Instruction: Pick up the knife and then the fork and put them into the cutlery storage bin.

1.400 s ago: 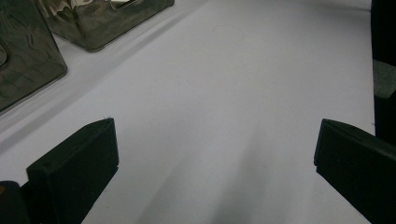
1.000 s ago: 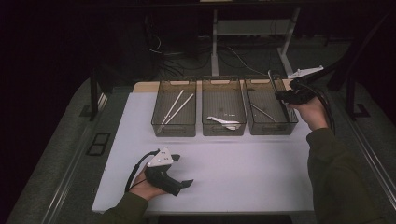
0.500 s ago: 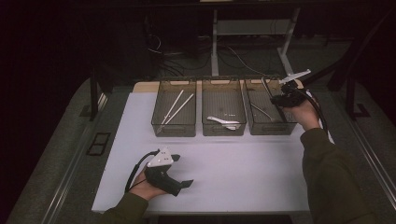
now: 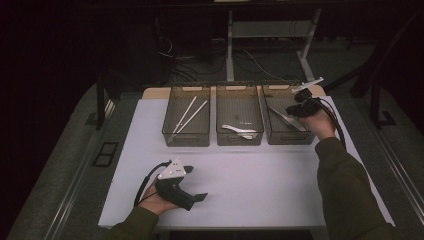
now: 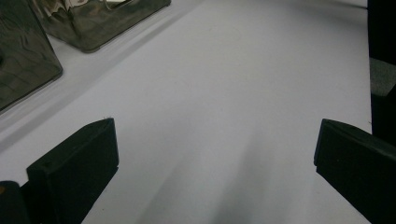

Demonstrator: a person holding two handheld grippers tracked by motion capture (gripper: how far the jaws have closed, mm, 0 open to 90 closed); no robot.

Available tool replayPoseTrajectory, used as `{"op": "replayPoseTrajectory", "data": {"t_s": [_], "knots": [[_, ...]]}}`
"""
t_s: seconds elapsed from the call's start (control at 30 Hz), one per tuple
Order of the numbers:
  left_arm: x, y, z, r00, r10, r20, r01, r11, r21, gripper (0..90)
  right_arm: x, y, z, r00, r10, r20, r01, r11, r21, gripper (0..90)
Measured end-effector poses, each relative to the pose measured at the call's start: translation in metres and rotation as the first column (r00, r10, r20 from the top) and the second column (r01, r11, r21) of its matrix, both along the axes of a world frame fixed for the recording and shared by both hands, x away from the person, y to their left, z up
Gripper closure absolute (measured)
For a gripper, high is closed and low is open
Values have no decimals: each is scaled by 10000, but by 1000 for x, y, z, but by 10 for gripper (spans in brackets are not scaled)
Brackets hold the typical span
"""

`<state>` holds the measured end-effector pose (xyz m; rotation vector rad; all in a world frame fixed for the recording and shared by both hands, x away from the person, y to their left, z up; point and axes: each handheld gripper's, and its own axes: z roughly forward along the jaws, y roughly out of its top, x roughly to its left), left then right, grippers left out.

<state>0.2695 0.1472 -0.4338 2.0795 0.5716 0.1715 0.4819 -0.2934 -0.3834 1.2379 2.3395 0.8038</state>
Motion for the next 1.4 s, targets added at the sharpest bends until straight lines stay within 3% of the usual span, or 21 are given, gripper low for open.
{"op": "replayPoseTrajectory", "data": {"t_s": [0.27, 0.43, 0.5, 0.63, 0.8, 0.9, 1.17, 1.4], "knots": [[0, 0, 0, 10000, 16, -2, -16, 10000, 35, 0, -3, -4, 4, 10000, 37, 34, -39, 9979, 646, 778], [0, -1, 0, 10000, 20, -5, -20, 10000, 46, 0, -6, -6, 5, 9999, 30, -113, -14, 9900, 1412, 640], [0, 0, 0, 10000, 30, 11, -30, 10000, 43, 0, -8, -8, 4, 9994, -21, -352, 86, 9822, 1874, 571], [0, 0, 0, 10000, 40, 14, -40, 10000, 37, 0, -13, -10, 4, 9996, 13, -292, 54, 9737, 2280, 474], [0, 0, 0, 10000, 48, 19, -48, 10000, 64, 0, -23, -13, 7, 9994, 184, -296, -78, 9462, 3234, 403], [-1, -1, 0, 10000, 58, 26, -58, 10000, 65, 0, -31, -12, 9, 9993, 348, -155, -277, 9426, 3327, 378], [-1, 0, 1, 10000, 55, 68, -56, 10000, 73, 0, -49, -5, 13, 9982, 341, 500, -476, 9526, 3004, 313], [0, 2, 0, 9999, 96, 54, -96, 10000, 8, 0, -69, 1, 12, 9934, 538, 1009, -807, 9550, 2854, 277]]}}
